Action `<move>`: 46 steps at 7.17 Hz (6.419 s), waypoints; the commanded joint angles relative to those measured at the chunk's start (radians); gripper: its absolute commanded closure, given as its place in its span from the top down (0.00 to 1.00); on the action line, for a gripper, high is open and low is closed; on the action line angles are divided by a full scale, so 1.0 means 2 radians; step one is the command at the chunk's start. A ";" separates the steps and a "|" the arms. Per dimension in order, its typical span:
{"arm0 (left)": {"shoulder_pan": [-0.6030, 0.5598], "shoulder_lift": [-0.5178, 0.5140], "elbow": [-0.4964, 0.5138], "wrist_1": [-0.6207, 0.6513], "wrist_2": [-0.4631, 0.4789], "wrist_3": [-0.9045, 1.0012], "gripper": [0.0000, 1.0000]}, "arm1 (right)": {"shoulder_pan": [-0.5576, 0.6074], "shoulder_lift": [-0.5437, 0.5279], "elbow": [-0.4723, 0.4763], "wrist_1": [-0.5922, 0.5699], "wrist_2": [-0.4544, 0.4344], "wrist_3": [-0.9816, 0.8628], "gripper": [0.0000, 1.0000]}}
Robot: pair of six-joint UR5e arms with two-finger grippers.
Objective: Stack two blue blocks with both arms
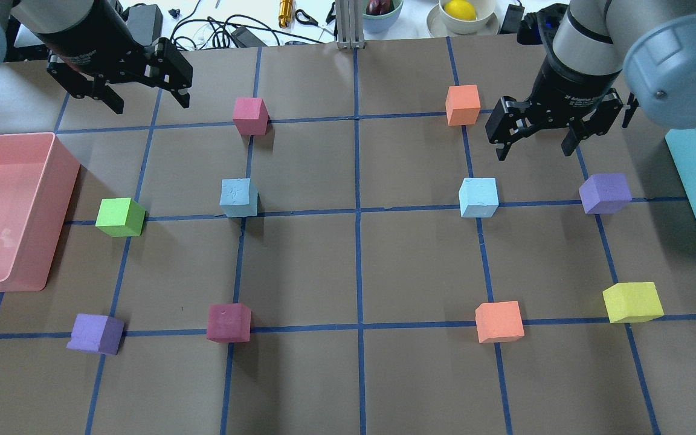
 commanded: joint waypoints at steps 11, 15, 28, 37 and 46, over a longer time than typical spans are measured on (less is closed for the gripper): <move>0.000 -0.001 0.000 0.001 -0.004 -0.001 1.00 | -0.006 0.212 0.014 -0.145 0.011 0.039 1.00; 0.000 -0.001 0.000 0.001 -0.005 0.000 1.00 | -0.005 0.225 0.014 -0.145 0.030 0.035 1.00; 0.000 -0.001 0.000 0.001 -0.005 0.000 1.00 | 0.174 0.228 0.015 -0.274 0.028 0.215 0.00; 0.002 -0.007 -0.015 -0.001 0.000 -0.002 1.00 | 0.186 0.252 0.011 -0.302 0.046 0.230 1.00; -0.016 -0.163 -0.149 0.248 -0.001 -0.049 1.00 | 0.026 0.083 -0.042 -0.041 0.010 0.109 1.00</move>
